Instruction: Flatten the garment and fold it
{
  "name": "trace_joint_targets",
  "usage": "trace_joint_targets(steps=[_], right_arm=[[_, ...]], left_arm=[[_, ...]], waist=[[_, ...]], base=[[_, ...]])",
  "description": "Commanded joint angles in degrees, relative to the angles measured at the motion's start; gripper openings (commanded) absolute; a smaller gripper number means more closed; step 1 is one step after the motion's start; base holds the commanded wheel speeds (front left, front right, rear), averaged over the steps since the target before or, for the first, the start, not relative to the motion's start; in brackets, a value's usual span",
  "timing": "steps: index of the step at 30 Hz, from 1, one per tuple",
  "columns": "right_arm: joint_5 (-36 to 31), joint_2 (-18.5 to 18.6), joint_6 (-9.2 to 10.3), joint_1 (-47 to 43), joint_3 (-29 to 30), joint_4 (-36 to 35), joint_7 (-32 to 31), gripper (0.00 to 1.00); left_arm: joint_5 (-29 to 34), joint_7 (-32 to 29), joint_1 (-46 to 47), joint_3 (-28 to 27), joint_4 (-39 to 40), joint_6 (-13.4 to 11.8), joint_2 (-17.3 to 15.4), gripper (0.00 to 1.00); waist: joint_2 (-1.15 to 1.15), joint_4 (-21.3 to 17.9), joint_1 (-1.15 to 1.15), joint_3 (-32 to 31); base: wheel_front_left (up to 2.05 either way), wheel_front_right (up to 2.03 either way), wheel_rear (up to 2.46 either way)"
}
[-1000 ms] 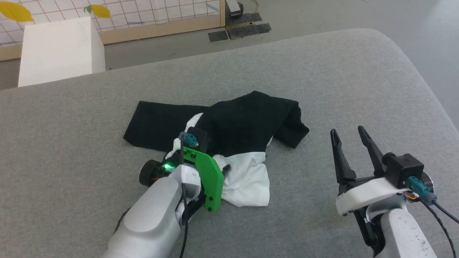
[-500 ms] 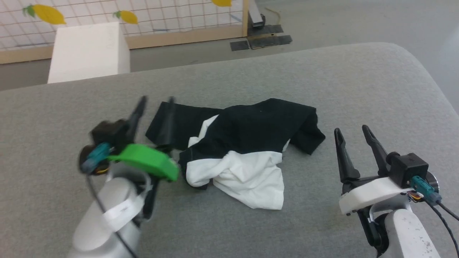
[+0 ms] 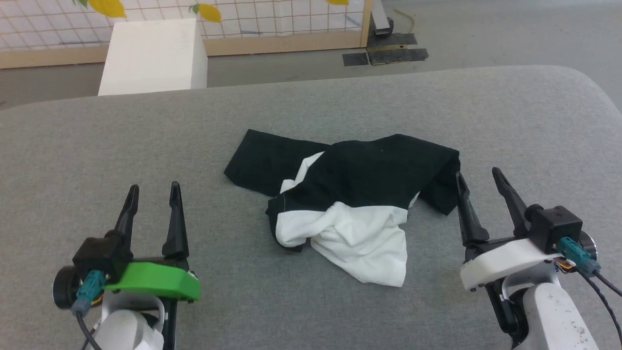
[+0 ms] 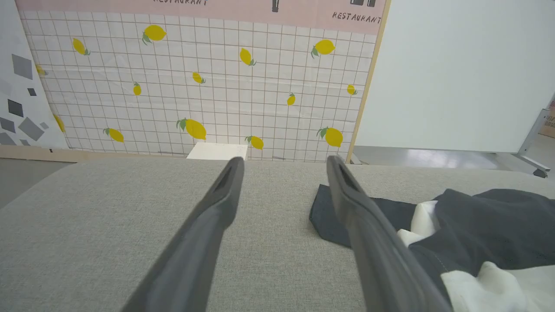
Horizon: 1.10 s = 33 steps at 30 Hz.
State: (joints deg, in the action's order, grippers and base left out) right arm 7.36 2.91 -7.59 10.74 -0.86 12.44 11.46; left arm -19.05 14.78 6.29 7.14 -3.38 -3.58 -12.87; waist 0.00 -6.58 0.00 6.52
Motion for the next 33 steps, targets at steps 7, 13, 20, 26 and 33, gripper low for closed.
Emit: trace_joint_targets(steps=[7, 13, 20, 26, 33], right_arm=[[-0.70, -0.03, 0.10, -0.27, -0.85, -0.46, -1.46, 1.00], [5.86, -0.03, 0.10, 0.47, 0.06, 2.83, -7.74, 1.00], [13.85, -0.03, 0.10, 8.93, 1.86, 13.66, -18.95, 1.00], [20.57, -0.03, 0.10, 18.08, 3.21, 24.99, -21.36, 1.00], [19.99, -0.03, 0.10, 27.36, 4.97, 37.97, -19.57, 0.82]], left_arm=[[3.26, 0.21, -3.32, -4.72, 1.37, 2.53, 5.02, 1.00], [5.15, 0.21, -3.69, -7.22, 1.07, 4.90, 7.14, 1.00], [6.63, 0.21, -2.76, -8.34, 0.79, 7.04, 8.62, 1.00], [7.35, 0.21, -1.33, -7.84, 0.26, 8.20, 9.37, 1.00], [7.31, 0.21, -0.44, -7.06, -0.62, 8.96, 9.78, 1.00]], waist=[[0.00, 2.21, 0.00, 0.08], [0.00, 2.41, 0.00, -0.26], [0.00, 2.65, 0.00, 0.75], [0.00, 4.11, 0.00, 2.24], [0.00, 5.80, 0.00, 3.59]], base=[[0.00, 0.00, 0.00], [0.00, 0.00, 0.00], [0.00, 0.00, 0.00], [0.00, 0.00, 0.00], [0.00, 0.00, 0.00]])
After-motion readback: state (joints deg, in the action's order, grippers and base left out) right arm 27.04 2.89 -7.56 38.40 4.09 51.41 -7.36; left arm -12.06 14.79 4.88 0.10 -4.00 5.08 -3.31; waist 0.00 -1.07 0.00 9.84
